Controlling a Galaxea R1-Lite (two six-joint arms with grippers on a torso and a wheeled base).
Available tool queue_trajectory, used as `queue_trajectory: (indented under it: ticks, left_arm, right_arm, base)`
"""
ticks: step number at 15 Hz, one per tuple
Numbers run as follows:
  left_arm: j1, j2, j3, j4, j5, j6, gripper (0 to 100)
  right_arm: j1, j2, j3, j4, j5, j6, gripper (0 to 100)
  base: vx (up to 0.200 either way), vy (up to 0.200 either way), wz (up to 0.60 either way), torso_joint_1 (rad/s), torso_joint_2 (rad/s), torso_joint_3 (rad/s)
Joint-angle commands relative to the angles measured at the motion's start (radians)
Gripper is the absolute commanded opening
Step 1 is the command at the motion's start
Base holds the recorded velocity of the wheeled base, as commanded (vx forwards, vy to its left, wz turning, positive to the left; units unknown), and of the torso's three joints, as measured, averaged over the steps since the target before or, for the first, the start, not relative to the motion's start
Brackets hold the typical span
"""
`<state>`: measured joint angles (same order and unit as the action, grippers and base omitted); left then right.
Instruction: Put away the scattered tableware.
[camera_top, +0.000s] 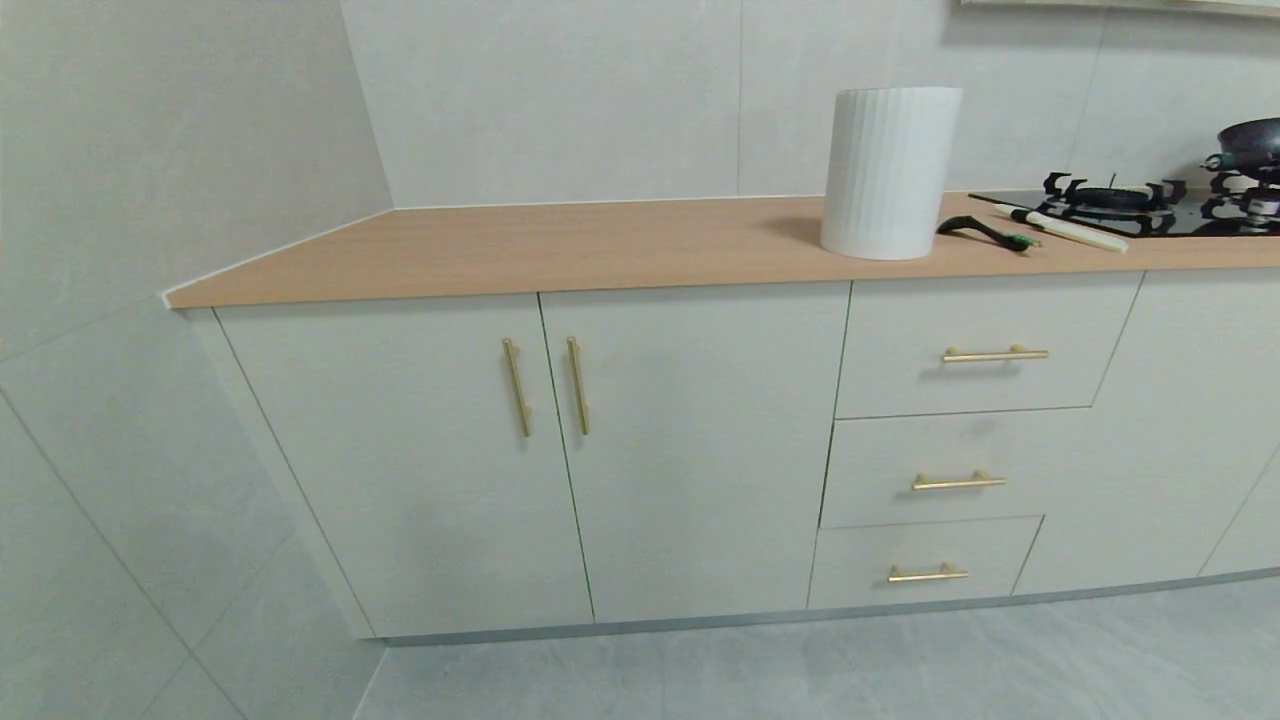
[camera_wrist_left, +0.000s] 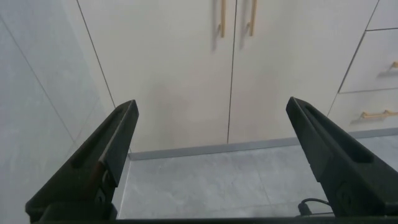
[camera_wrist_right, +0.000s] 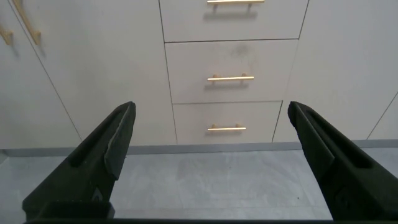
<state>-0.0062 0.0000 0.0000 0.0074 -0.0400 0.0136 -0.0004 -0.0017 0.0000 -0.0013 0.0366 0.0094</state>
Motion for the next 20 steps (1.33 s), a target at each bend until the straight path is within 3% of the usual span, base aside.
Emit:
queue_trajectory:
  ticks: [1, 10, 18, 20]
  left_arm:
    - [0.000, 0.000, 0.000, 0.000, 0.000, 0.000, 100]
    - [0.000, 0.000, 0.000, 0.000, 0.000, 0.000, 100]
    - [0.000, 0.000, 0.000, 0.000, 0.000, 0.000, 100]
    - [0.000, 0.000, 0.000, 0.000, 0.000, 0.000, 100]
  right_arm:
    - [0.000, 0.002, 0.000, 0.000, 0.000, 0.000, 100]
    - [0.000, 0.002, 0.000, 0.000, 0.000, 0.000, 100]
    - [0.000, 0.002, 0.000, 0.000, 0.000, -0.005, 100]
    - [0.000, 0.002, 0.000, 0.000, 0.000, -0.006, 100]
  base:
    - [0.000, -0.200, 0.00, 0.007, 0.01, 0.002]
    - [0.000, -0.200, 0.00, 0.002, 0.00, 0.003]
    - [0.000, 0.000, 0.00, 0.000, 0.00, 0.000]
    - [0.200, 0.000, 0.00, 0.000, 0.00, 0.002]
